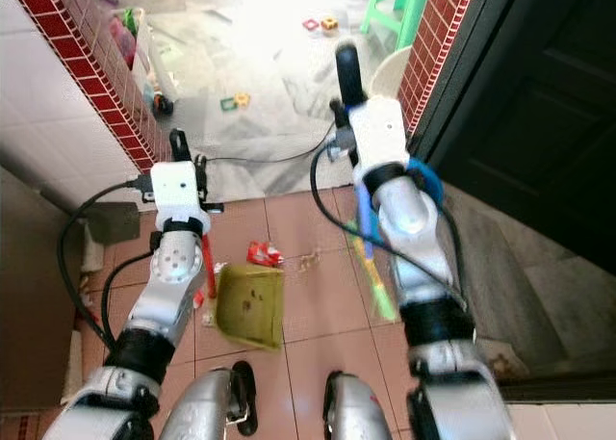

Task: Sweep floor

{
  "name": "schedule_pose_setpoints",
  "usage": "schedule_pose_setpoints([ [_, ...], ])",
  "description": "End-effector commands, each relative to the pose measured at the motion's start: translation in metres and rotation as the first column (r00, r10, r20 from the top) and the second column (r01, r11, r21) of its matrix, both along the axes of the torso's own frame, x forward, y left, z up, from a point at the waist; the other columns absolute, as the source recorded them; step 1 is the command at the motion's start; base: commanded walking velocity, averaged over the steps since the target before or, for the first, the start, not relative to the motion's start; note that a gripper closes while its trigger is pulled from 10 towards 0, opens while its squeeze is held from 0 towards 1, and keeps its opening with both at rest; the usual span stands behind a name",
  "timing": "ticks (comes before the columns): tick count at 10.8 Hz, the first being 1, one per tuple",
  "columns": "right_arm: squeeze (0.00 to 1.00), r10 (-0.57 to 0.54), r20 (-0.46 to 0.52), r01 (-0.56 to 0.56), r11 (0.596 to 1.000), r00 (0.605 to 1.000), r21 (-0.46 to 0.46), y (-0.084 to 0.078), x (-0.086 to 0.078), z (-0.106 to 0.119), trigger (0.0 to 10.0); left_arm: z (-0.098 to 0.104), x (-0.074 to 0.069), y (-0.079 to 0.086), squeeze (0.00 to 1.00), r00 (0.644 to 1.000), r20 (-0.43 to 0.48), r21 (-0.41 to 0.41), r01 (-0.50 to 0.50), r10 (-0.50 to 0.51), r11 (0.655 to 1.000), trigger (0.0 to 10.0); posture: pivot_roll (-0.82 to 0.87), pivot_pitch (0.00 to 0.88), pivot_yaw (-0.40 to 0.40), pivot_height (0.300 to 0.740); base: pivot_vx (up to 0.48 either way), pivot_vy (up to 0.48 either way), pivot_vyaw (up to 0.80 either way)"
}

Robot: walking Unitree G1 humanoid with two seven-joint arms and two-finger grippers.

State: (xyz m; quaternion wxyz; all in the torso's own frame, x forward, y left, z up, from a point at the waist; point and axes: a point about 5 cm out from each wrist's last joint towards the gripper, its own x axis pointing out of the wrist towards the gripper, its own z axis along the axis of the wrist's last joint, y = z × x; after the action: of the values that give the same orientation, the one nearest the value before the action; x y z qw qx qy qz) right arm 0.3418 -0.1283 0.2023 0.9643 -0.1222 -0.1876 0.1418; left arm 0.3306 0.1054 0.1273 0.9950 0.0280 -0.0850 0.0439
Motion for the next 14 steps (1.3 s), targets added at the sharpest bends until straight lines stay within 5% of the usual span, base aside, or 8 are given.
schedule_pose_setpoints([
  [1, 0.0, 0.039, 0.055, -0.037, 0.999, 0.998, -0.027, 0.008, -0.006, 0.009, 10.0, 0.004, -0.004, -0.001, 0.0, 1.0, 0.023, -0.054, 0.02, -0.018, 0.998, 10.0, -0.14, 0.135, 0.027, 0.74, 0.0, 0.0, 0.79],
  [3, 0.0, 0.057, 0.051, -0.057, 0.998, 0.997, -0.005, 0.016, -0.006, 0.006, 10.0, 0.002, -0.007, 0.003, 0.0, 0.999, 0.038, -0.058, 0.021, -0.019, 0.998, 10.0, -0.11, 0.117, 0.029, 0.74, 0.0, 0.0, 0.8],
  [9, 0.0, 0.061, 0.095, -0.062, 0.998, 0.994, -0.002, 0.022, -0.004, 0.011, 10.0, 0.011, 0.0, 0.004, 0.0, 0.998, 0.053, -0.08, 0.047, -0.043, 0.996, 10.0, -0.11, 0.066, 0.052, 0.74, 0.0, 0.0, 0.0],
  [14, 0.0, 0.06, 0.109, -0.059, 0.998, 0.992, -0.012, 0.025, -0.005, 0.01, 10.0, 0.012, -0.002, 0.0, 0.0, 0.996, 0.061, -0.095, 0.07, -0.065, 0.993, 10.0, -0.11, 0.062, 0.052, 0.74, 0.328, 0.0, 0.0],
])
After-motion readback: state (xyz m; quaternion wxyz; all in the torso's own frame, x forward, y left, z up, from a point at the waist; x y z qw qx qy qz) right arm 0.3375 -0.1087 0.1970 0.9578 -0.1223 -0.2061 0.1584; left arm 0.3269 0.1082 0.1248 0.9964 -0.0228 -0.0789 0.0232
